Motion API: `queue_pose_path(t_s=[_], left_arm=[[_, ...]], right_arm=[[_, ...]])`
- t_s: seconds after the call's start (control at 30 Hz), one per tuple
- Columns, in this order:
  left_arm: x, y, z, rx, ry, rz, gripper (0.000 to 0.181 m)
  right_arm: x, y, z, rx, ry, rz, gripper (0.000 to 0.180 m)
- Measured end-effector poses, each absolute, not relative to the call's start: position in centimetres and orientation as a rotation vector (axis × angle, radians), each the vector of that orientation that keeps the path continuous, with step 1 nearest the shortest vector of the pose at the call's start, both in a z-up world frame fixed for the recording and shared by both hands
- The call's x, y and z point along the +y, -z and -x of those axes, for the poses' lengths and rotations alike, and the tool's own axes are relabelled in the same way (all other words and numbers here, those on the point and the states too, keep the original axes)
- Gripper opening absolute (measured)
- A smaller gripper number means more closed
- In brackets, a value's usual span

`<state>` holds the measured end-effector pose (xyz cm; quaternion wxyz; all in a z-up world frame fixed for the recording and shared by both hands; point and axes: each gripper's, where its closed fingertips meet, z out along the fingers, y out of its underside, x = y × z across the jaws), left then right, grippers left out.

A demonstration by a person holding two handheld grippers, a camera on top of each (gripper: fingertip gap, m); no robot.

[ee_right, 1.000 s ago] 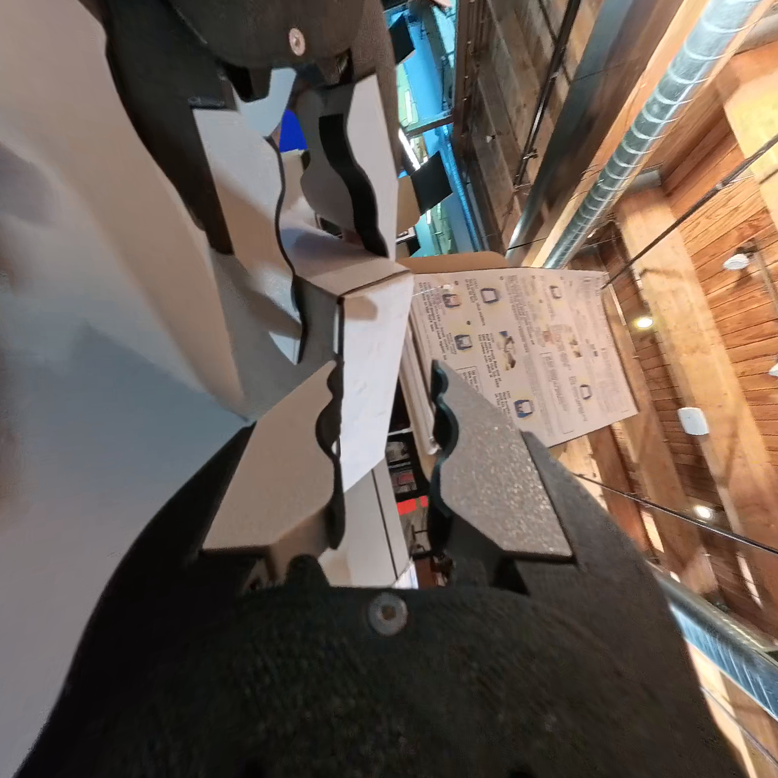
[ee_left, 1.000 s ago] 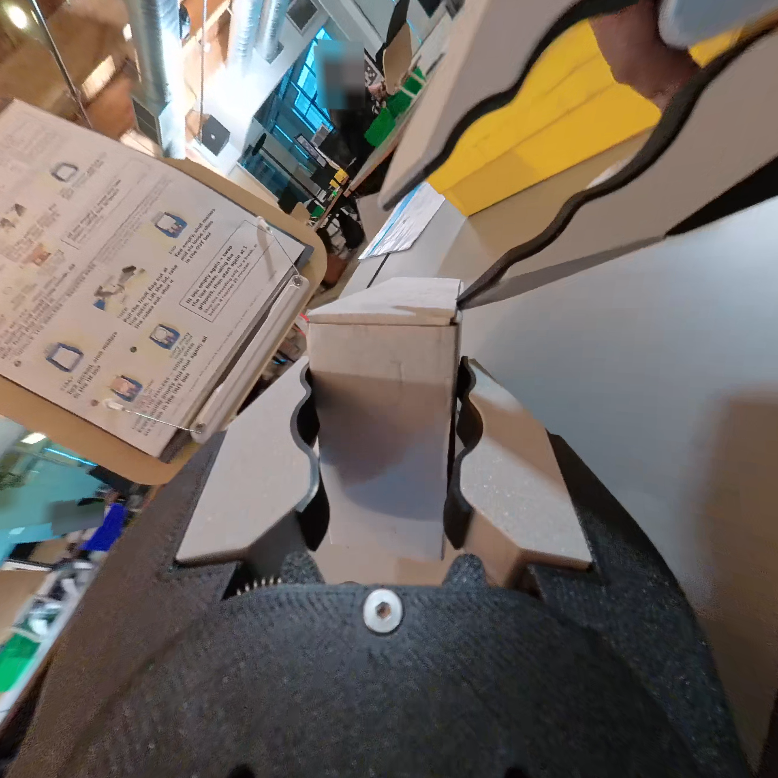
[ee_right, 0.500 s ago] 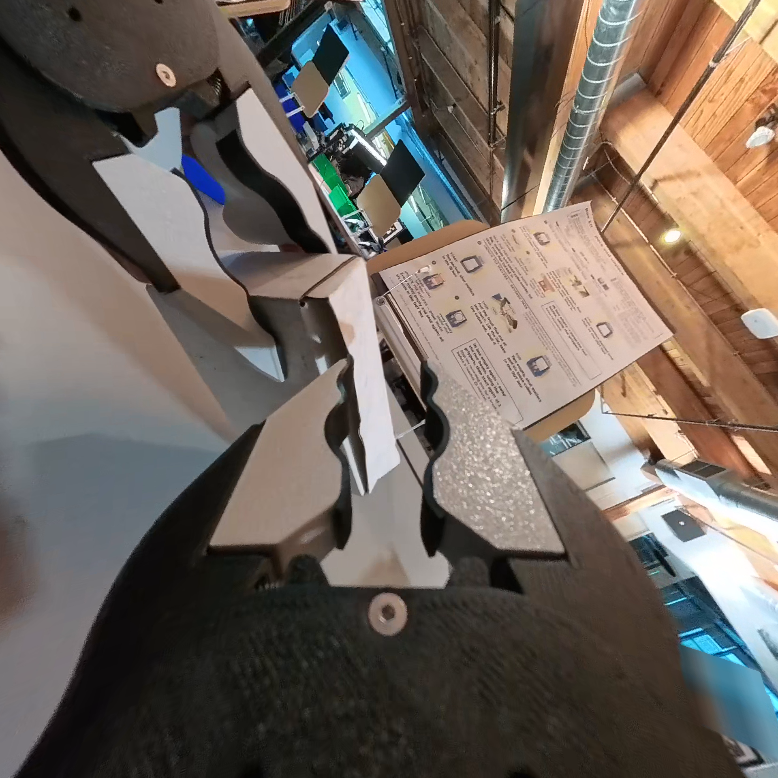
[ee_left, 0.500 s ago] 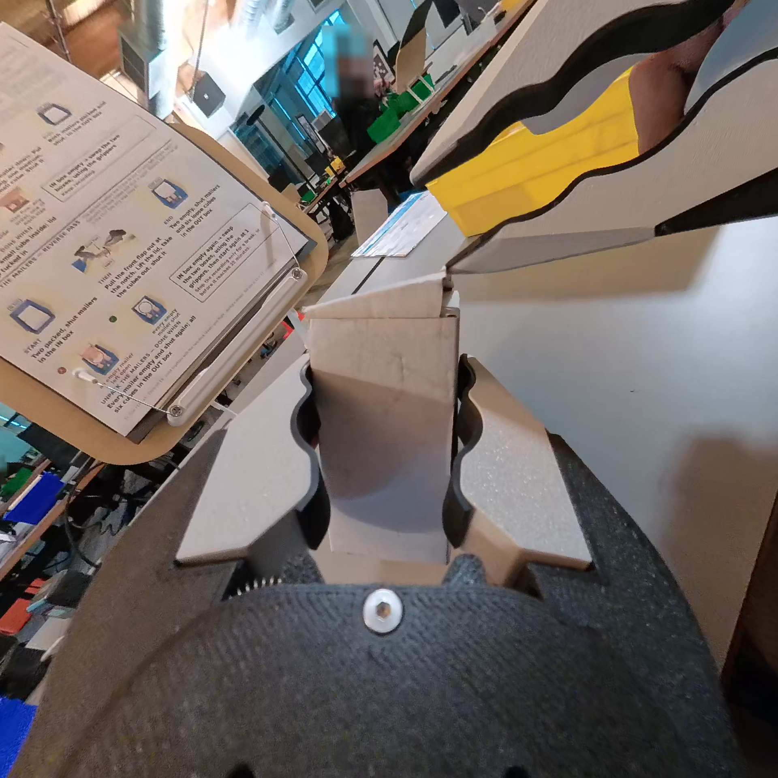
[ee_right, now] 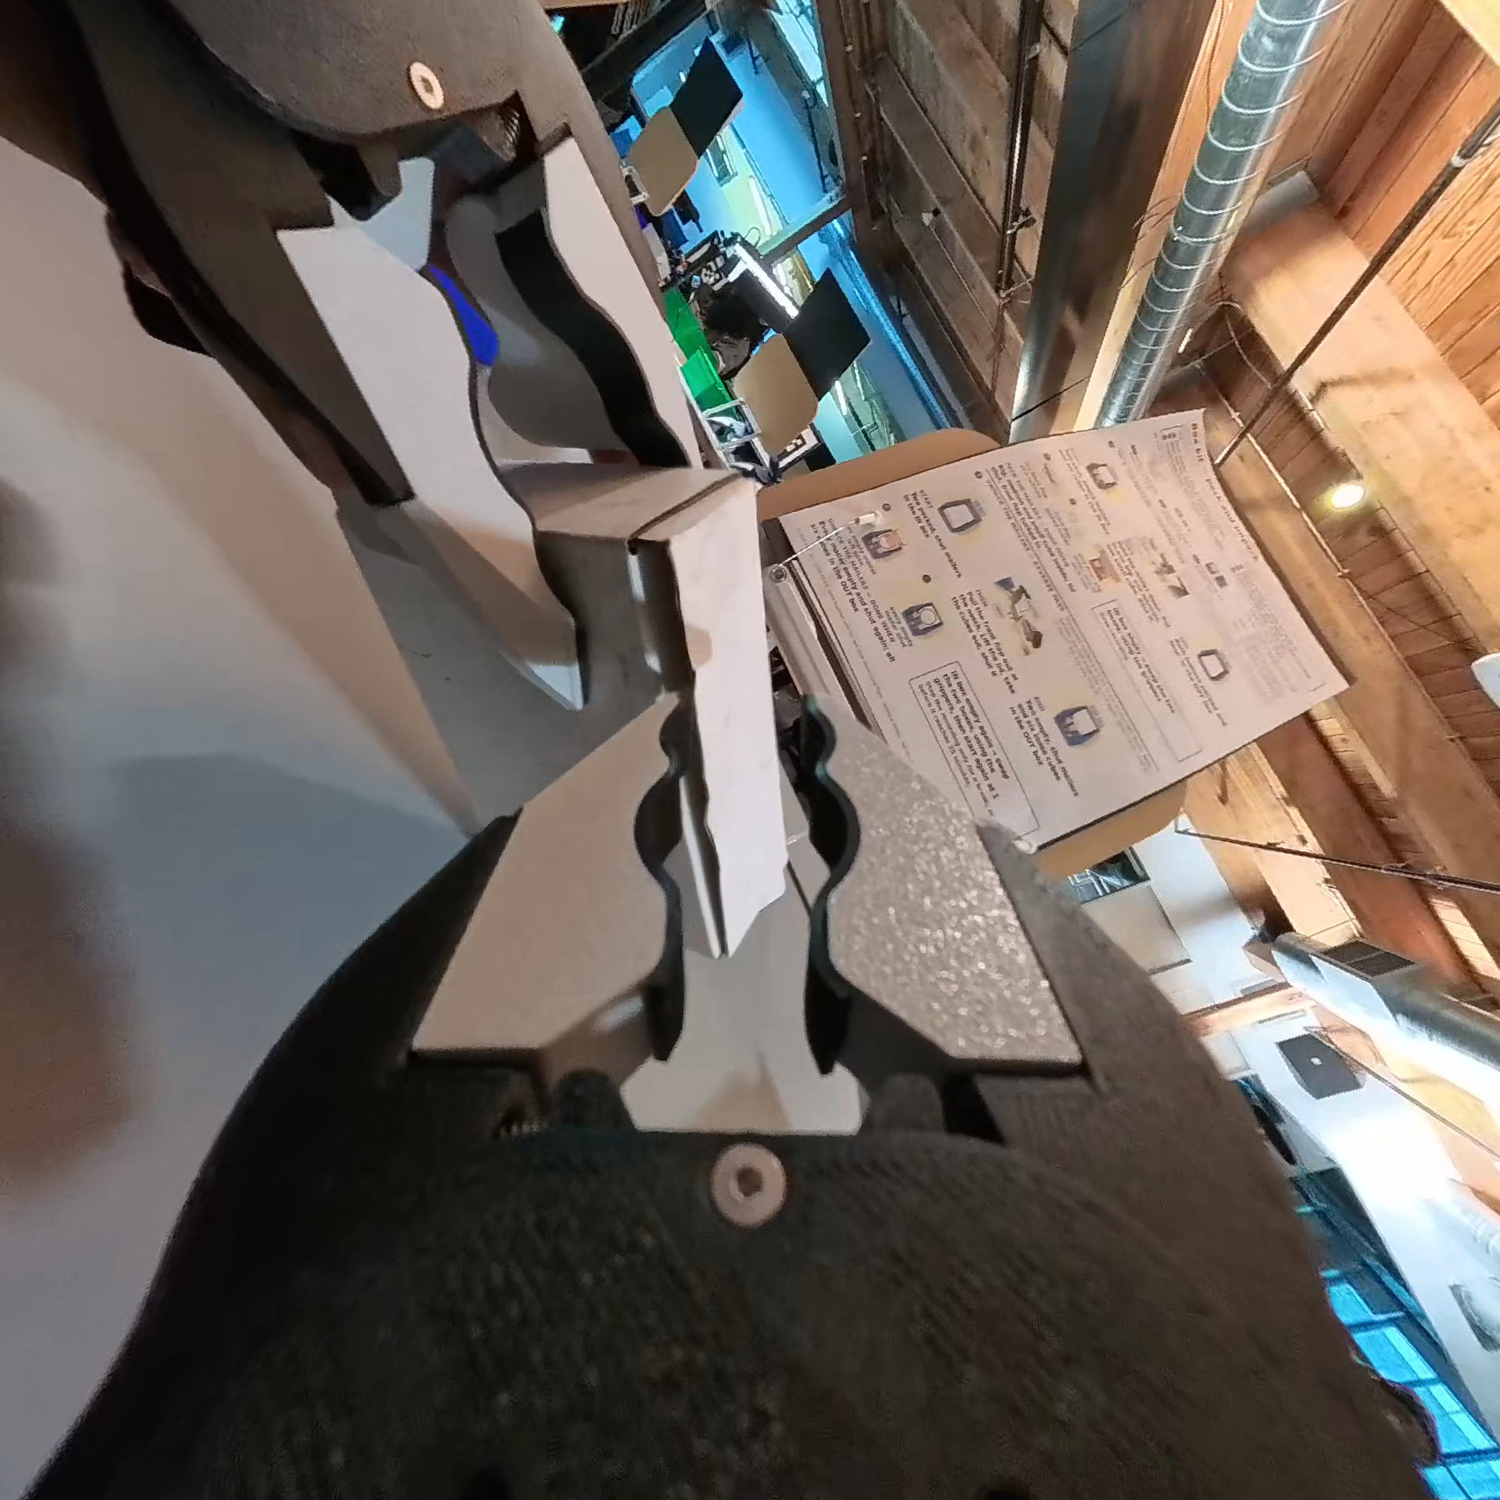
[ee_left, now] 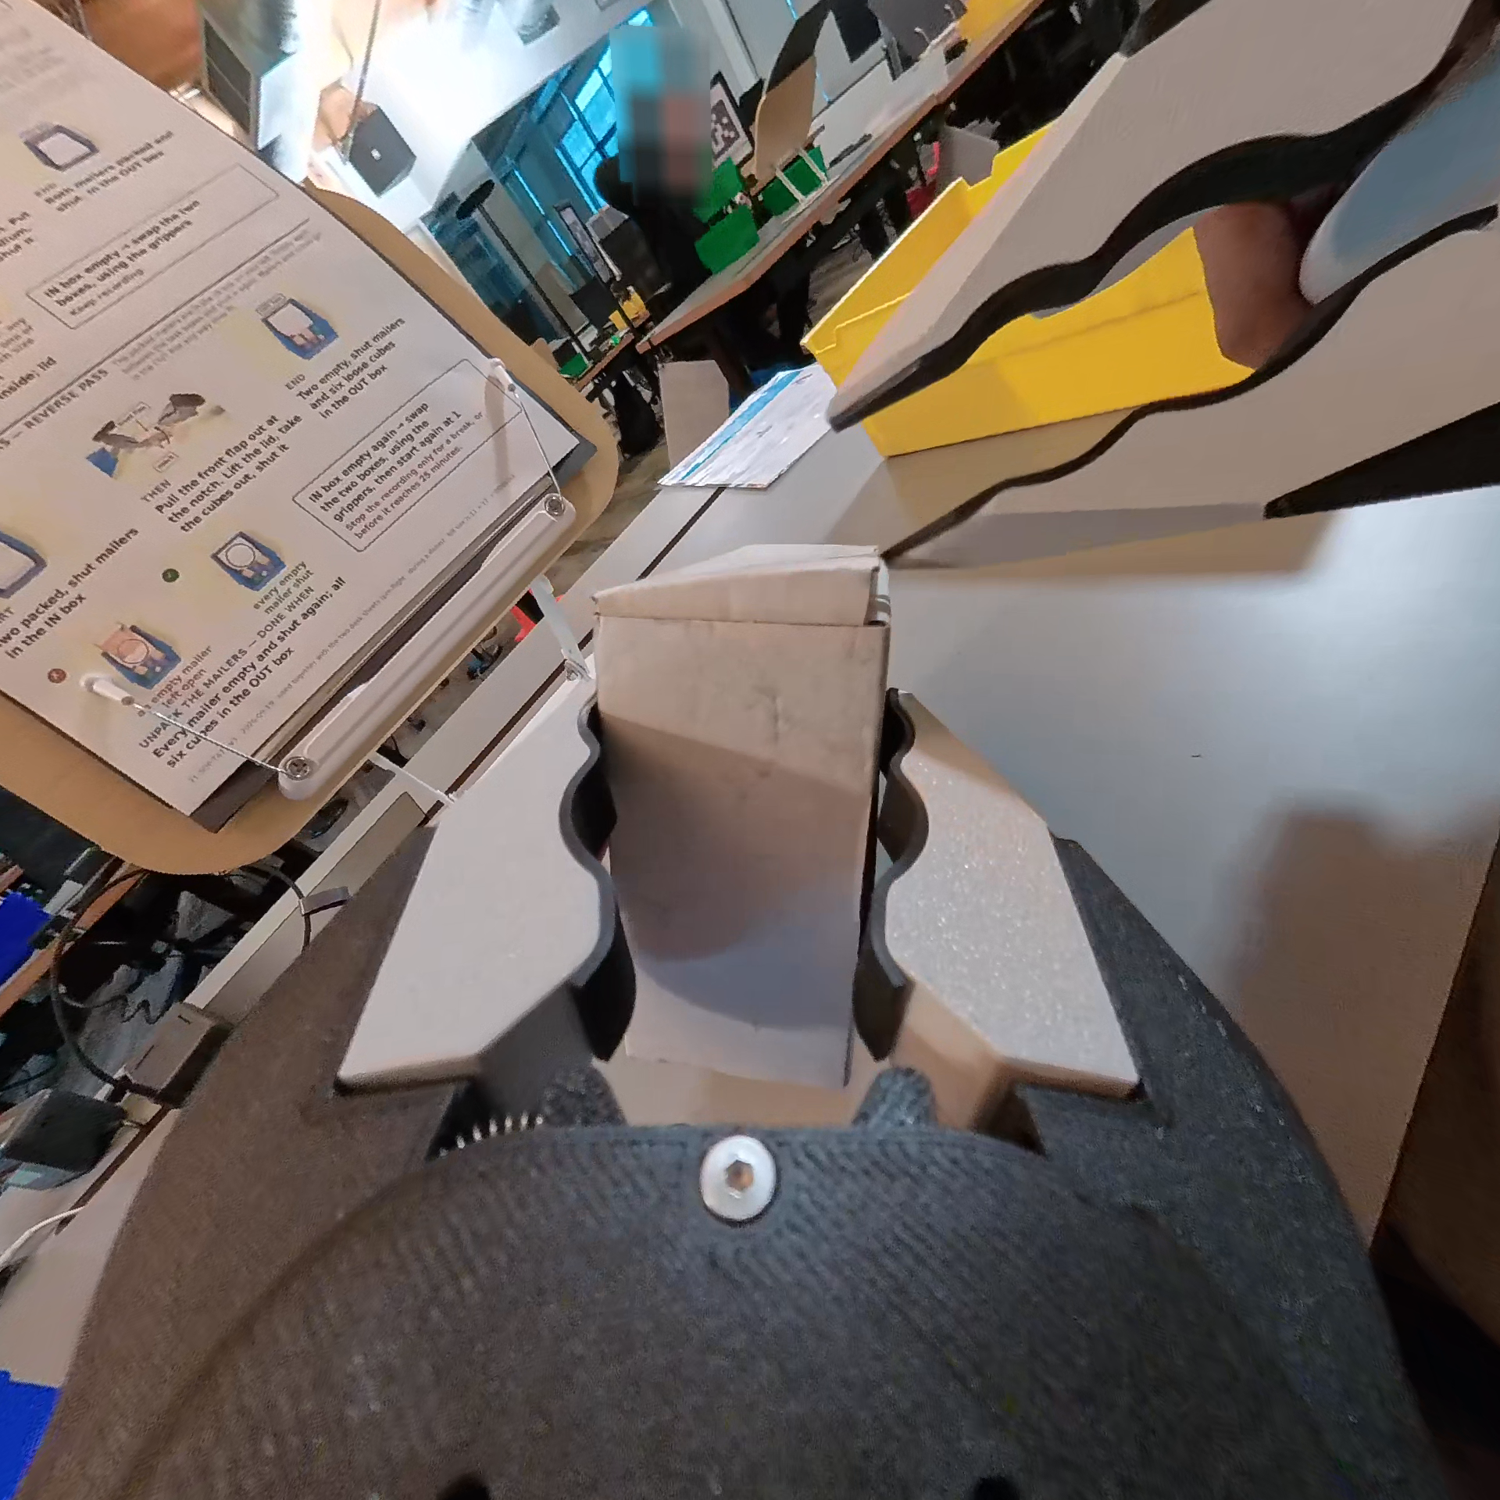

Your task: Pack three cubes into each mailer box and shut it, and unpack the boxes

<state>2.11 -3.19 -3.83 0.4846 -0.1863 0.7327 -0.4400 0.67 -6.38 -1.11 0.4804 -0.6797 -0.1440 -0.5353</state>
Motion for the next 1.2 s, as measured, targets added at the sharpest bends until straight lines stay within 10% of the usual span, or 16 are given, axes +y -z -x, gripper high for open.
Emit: queue_pose_path(t_s=[0.87, 1.2], left_arm=[[-5.2, 5.4, -0.5, 1.861, 0.901, 0.215, 0.062], [-3.6, 6.2, -1.6, 1.881, 0.999, 0.312, 0.062]], right_arm=[[-8.9, -3.4, -1.2, -0.226, 1.369, 1.453, 0.0], [-10.5, -1.9, -3.3, -0.16, 1.17, 1.555, 0.022]])
